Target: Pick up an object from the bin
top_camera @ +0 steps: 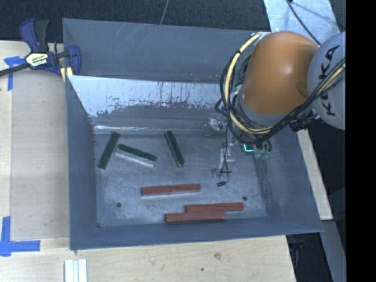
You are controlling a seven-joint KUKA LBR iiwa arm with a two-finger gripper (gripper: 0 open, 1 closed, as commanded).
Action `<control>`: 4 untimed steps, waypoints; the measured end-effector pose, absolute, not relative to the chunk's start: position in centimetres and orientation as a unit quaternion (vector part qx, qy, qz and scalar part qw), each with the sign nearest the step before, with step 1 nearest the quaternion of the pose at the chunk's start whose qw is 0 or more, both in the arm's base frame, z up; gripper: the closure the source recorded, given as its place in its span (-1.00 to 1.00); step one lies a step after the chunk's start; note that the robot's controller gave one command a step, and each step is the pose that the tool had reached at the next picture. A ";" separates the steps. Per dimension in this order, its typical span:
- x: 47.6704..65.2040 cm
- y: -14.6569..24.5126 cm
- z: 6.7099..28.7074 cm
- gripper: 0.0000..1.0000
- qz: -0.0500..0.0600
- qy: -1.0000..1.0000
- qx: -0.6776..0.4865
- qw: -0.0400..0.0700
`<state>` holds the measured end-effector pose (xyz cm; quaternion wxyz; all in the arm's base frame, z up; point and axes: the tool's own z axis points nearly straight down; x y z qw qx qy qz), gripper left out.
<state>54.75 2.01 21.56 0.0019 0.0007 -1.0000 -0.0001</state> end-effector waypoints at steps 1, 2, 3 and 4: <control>54.9 2.0 21.9 -1.00 0.000 -1.000 0.000 -0.002; 52.9 3.8 16.9 -1.00 0.000 -1.000 0.025 -0.005; 51.1 0.1 8.0 -1.00 0.001 -1.000 -0.018 0.001; 50.7 2.1 7.0 -1.00 0.000 -0.999 -0.038 0.000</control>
Offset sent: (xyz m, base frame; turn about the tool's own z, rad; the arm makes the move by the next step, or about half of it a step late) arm -0.0367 0.0323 -0.0875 -0.0900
